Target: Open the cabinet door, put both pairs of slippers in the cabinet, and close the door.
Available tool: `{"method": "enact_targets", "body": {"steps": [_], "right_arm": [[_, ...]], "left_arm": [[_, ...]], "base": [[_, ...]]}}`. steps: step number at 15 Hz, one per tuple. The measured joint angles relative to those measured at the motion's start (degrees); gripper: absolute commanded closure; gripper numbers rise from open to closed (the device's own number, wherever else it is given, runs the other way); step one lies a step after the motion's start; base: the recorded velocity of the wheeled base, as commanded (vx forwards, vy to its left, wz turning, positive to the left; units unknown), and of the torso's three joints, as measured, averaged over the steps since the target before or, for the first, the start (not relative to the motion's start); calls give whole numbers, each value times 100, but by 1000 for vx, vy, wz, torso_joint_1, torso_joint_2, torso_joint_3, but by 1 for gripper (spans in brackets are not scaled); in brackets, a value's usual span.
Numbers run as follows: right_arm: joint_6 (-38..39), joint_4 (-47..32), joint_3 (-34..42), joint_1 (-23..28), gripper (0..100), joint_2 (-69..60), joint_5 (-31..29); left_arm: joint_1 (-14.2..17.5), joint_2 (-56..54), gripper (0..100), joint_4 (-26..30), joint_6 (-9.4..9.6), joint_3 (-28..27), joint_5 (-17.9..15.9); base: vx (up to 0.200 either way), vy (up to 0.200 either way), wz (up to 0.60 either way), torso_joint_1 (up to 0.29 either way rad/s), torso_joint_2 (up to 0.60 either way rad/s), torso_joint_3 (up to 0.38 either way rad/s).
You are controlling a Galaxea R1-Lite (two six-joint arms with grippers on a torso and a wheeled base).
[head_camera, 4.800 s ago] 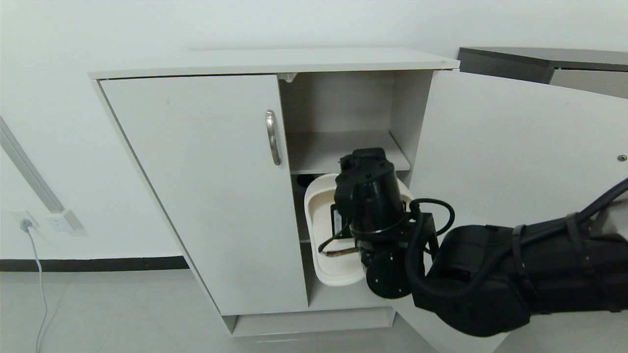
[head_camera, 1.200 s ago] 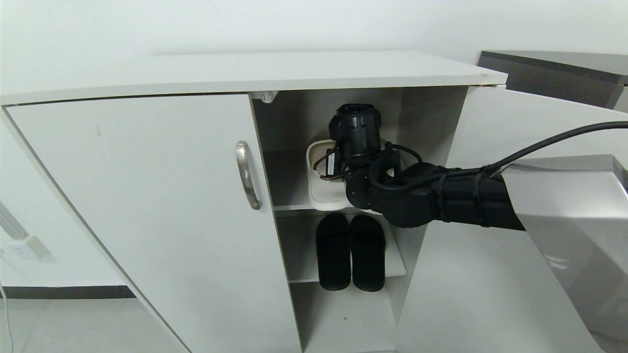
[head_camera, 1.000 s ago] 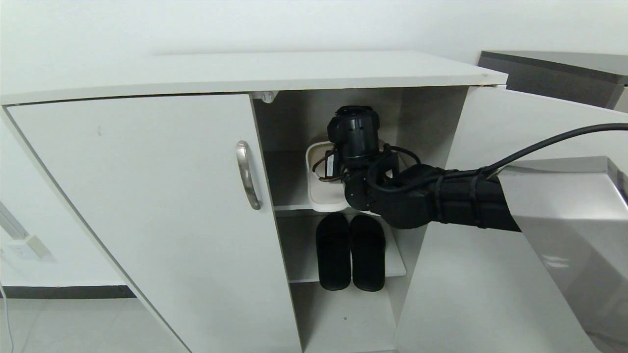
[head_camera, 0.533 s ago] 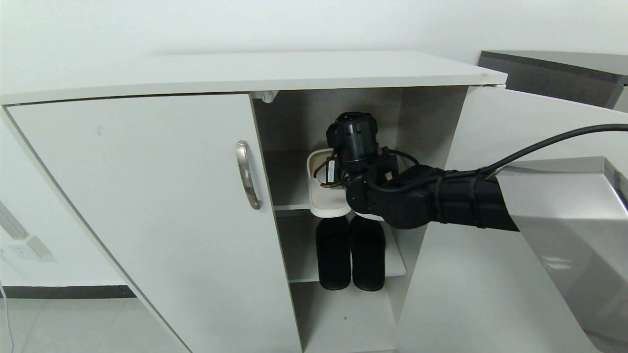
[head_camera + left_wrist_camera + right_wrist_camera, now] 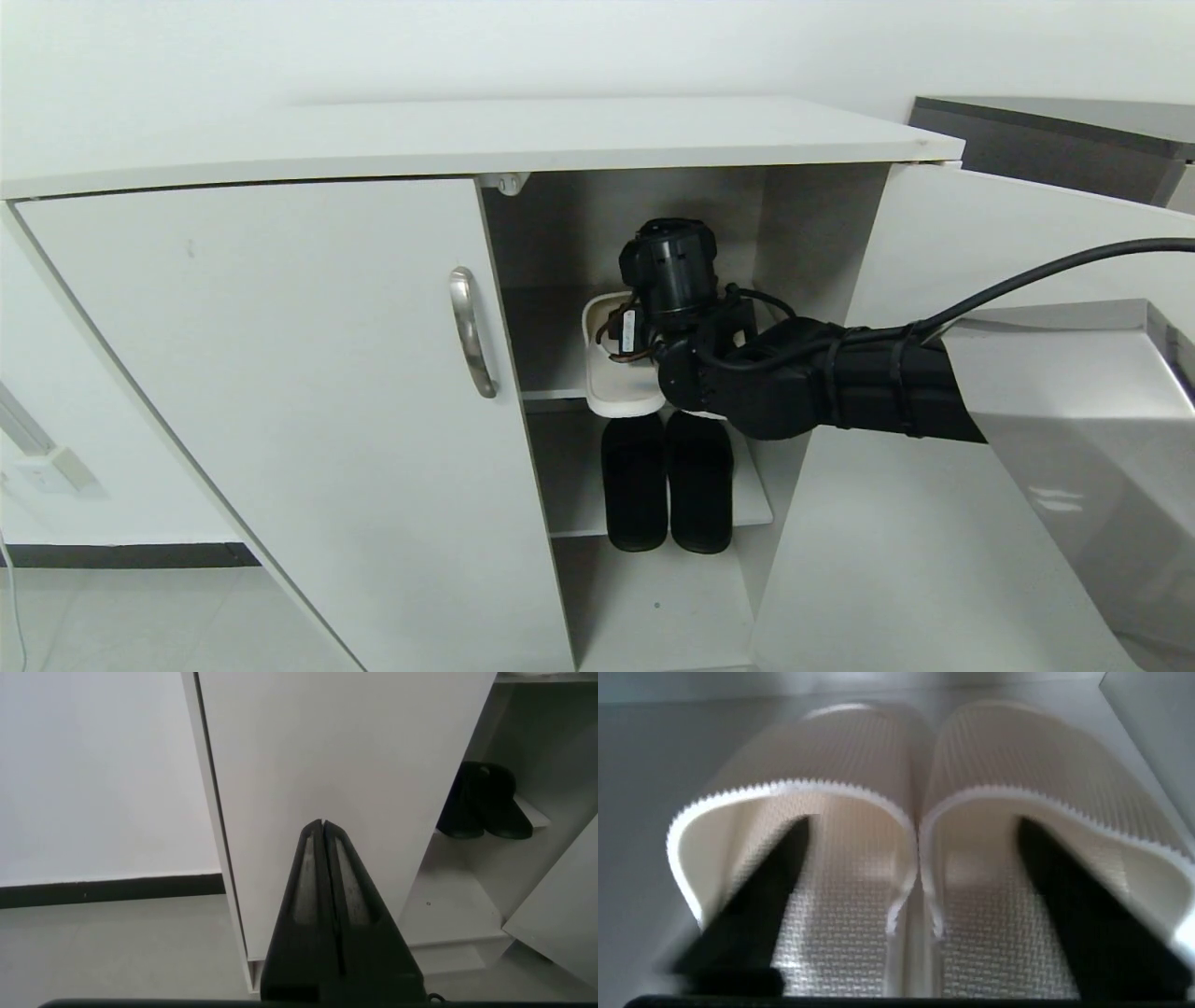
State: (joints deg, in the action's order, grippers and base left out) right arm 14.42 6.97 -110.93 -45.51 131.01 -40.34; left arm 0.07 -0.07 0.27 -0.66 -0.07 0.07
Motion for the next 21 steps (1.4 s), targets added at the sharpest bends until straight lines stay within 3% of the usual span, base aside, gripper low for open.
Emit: {"method": "enact_targets", "body": {"steps": [6, 10, 15, 21], "right_arm": [[16, 44, 344, -107, 0, -163, -30], [27, 235, 1054, -325, 0, -634, -156], [5, 827, 2455, -755, 0, -1453, -252], [-46, 2088, 4589, -1130, 0, -2483, -160]], "left_arm": [[0, 0, 100, -2, -2, 0, 0], [0, 0, 100, 0, 0, 0, 0], [0, 0, 100, 0, -2, -2, 0], [0, 0, 100, 0, -2, -2, 0]], "base": [[0, 0, 0, 0, 0, 0], [0, 0, 0, 0, 0, 0], [0, 0, 0, 0, 0, 0], [0, 0, 0, 0, 0, 0]]}}
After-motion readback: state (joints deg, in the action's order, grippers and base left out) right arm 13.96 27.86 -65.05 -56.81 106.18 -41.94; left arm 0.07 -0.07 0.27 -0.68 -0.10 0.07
